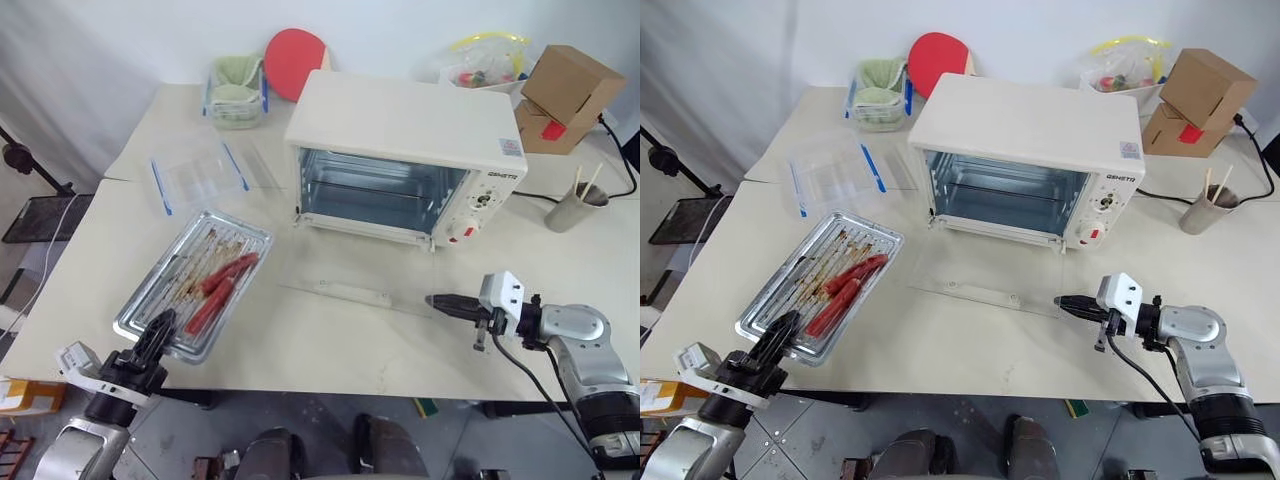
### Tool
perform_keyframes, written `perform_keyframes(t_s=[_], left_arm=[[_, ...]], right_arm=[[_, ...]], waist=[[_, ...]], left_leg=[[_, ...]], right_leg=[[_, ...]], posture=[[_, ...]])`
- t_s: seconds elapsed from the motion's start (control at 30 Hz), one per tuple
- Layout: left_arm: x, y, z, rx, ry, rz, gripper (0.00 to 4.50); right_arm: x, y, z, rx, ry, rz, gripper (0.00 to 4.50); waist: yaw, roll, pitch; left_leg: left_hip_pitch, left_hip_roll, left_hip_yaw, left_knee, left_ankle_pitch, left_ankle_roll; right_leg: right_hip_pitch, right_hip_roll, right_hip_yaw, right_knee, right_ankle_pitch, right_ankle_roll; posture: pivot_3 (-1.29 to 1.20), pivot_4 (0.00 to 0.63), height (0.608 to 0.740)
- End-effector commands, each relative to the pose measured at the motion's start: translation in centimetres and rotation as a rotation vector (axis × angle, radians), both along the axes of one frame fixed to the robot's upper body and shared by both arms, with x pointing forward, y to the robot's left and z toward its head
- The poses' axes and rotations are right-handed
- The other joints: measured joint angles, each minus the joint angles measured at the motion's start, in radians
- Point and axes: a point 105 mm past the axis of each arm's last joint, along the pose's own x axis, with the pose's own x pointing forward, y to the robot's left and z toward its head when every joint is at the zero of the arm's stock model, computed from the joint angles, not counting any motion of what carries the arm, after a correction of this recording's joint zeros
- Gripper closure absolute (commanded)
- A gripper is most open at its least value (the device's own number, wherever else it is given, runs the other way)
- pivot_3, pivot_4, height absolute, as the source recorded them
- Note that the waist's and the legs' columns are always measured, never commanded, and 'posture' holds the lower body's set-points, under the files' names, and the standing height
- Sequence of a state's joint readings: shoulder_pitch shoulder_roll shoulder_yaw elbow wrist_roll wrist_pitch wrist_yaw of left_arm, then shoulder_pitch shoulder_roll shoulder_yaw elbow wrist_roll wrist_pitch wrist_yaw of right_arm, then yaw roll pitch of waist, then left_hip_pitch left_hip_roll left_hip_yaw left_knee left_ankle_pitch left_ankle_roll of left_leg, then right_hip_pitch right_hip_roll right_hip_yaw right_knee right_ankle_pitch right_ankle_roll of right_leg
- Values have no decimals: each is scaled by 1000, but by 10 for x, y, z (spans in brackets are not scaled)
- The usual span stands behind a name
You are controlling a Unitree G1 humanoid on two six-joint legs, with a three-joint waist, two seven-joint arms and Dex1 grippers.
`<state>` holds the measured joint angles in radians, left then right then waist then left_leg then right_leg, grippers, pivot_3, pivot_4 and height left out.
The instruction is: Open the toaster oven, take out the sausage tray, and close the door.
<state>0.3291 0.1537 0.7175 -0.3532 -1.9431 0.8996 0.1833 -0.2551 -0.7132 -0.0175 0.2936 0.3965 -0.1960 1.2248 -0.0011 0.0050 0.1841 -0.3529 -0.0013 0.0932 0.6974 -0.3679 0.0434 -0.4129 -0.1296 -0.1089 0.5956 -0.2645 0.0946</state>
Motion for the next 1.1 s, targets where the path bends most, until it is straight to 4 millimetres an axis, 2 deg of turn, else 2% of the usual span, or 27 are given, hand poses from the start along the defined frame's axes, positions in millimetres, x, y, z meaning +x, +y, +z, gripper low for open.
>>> perform_keyframes(t_s=[0.03,0.13,0.33,0.4,0.5,0.6,0.67,0.7,0.73,0.83,0.97,1.0,1.1], left_arm=[[-3,-5,12,1,-47,0,4500],[-3,-8,12,3,-41,-9,4500],[3,-11,15,21,-45,-37,4500],[5,-16,17,35,-51,-75,4500],[8,-20,17,62,-49,-137,4500],[12,-27,14,97,-31,-234,4500],[14,-32,14,115,-30,-302,4500],[15,-33,14,123,-29,-333,4500],[18,-40,12,134,-20,-398,4500],[23,-53,8,172,13,-544,4500],[31,-69,7,170,17,-678,4500],[33,-71,7,170,18,-703,4500],[46,-85,10,166,17,-800,4500]], right_arm=[[-2,7,38,100,-57,30,4474],[0,7,61,154,-107,9,4474],[6,-4,113,332,-248,-94,4474],[3,-7,123,394,-200,-92,4474],[0,-12,126,407,-164,-108,4474],[-10,-16,120,379,-149,-105,3922],[-18,-18,114,339,-160,-103,3356],[-22,-19,111,332,-143,-102,2880],[-32,-22,102,295,-112,-94,2667],[-52,-29,85,222,-83,-97,1575],[-75,-38,76,186,-78,-148,216],[-80,-39,74,175,-76,-153,44],[-110,-36,58,90,-17,-125,44]], waist=[[0,0,0],[0,0,0],[3,0,0],[3,0,0],[1,0,0],[5,0,0],[8,0,0],[6,1,0],[5,1,0],[21,2,0],[24,4,0],[24,4,0],[33,5,0]], left_leg=[[0,0,0,0,0,0],[0,0,0,0,-2,-1],[-1,0,0,0,-6,-3],[-1,0,0,0,-7,-2],[-1,0,0,0,-7,1],[-1,0,0,0,-6,3],[-2,0,-1,0,-6,3],[-2,0,-1,0,-6,3],[-2,-1,0,0,-6,3],[-1,-1,-1,0,-7,3],[-1,-2,0,0,-8,0],[-1,-2,1,0,-8,0],[-1,-2,0,0,-8,-1]], right_leg=[[0,0,0,0,0,0],[0,0,0,-1,0,0],[0,0,0,-2,0,0],[0,0,0,-3,0,0],[0,0,0,-3,0,0],[0,0,0,-3,0,0],[0,0,-1,-3,0,0],[0,0,-1,-4,0,0],[0,0,0,-3,0,0],[0,0,0,-3,0,0],[1,0,1,-3,1,1],[1,0,1,-3,1,1],[1,0,0,-2,1,2]], posture=[[0,150,740],[0,150,740],[0,150,740],[0,150,740],[0,150,740],[0,150,740],[0,150,740],[0,150,740],[0,150,740],[0,150,740],[0,150,740],[0,150,740],[0,150,740]])
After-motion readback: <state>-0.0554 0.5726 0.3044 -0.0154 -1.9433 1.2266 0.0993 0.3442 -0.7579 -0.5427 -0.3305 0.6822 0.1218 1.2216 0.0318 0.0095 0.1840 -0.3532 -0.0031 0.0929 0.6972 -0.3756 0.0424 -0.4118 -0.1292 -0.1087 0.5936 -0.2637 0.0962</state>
